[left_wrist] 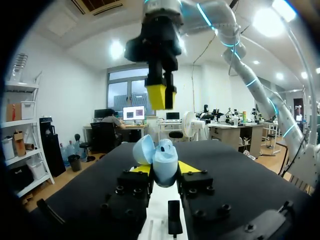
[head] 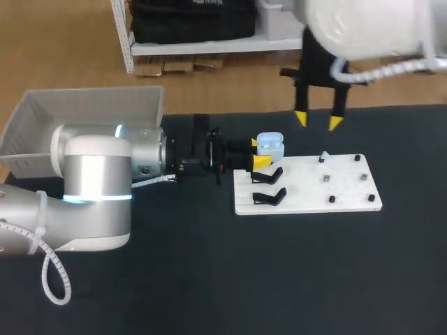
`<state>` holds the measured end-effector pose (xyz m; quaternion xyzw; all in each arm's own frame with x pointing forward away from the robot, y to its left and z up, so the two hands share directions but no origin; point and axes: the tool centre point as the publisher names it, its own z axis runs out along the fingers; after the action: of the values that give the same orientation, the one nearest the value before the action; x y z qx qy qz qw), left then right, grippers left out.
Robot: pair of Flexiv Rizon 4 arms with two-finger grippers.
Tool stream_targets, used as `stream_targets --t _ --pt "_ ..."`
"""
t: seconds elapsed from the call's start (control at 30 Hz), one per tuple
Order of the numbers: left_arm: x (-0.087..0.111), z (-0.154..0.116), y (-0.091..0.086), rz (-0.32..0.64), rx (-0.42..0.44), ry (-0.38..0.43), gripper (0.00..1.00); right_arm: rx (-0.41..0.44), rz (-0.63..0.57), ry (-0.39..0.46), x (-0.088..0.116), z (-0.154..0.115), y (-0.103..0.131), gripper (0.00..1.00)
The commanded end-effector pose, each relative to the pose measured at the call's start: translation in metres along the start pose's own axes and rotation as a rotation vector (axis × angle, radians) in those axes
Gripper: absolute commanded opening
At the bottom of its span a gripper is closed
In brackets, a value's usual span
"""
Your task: Pick up each earbud case from the left stands, insert the matching earbuds, close the lid, and place the case in the box.
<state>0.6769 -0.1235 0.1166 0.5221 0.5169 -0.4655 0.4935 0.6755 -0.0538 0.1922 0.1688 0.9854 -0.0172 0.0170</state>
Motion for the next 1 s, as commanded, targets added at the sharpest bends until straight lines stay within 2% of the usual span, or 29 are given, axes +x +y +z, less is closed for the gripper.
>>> stream_targets --t 0.03,0.07,0.1,0.13,0.23,0.27,0.4,0.67,0.73,0.87,1.0 --pt "0.001 0.0 -0.001 0.003 -0.005 -0.005 0.0 -0.246 -0.004 -0.02 -0.014 0.02 -0.042 0.56" --pt "0.001 0.0 -0.001 0.003 -0.005 -0.005 0.0 -0.248 -0.01 -0.018 -0.018 0.024 -0.045 0.72" --pt "0.001 0.0 -0.001 0.003 -0.005 -0.005 0.0 -0.257 -0.022 -0.018 -0.02 0.026 -0.047 0.82" --pt "0.001 0.0 -0.001 0.003 -0.005 -0.005 0.0 -0.265 -0.034 -0.021 -0.021 0.028 -0.05 0.83" --pt "0.001 0.0 -0.001 0.003 -0.005 -0.005 0.0 -0.294 -0.078 -0.033 -0.026 0.033 -0.053 0.67" --pt "0.001 0.0 -0.001 0.003 -0.005 -0.005 0.0 -0.305 -0.096 -0.043 -0.028 0.035 -0.052 0.66" --pt "0.001 0.0 -0.001 0.003 -0.005 -0.005 0.0 -0.33 -0.174 -0.066 -0.03 0.044 -0.044 0.71" --pt "0.001 0.0 -0.001 0.003 -0.005 -0.005 0.0 -0.258 -0.268 -0.012 -0.036 0.085 -0.025 0.72" --pt "0.001 0.0 -0.001 0.003 -0.005 -0.005 0.0 -0.245 -0.278 -0.001 -0.04 0.093 -0.022 0.75" --pt "0.001 0.0 -0.001 0.003 -0.005 -0.005 0.0 -0.245 -0.278 0.024 -0.051 0.104 -0.019 0.71" --pt "0.001 0.0 -0.001 0.003 -0.005 -0.005 0.0 -0.249 -0.276 0.025 -0.058 0.112 -0.016 0.6"
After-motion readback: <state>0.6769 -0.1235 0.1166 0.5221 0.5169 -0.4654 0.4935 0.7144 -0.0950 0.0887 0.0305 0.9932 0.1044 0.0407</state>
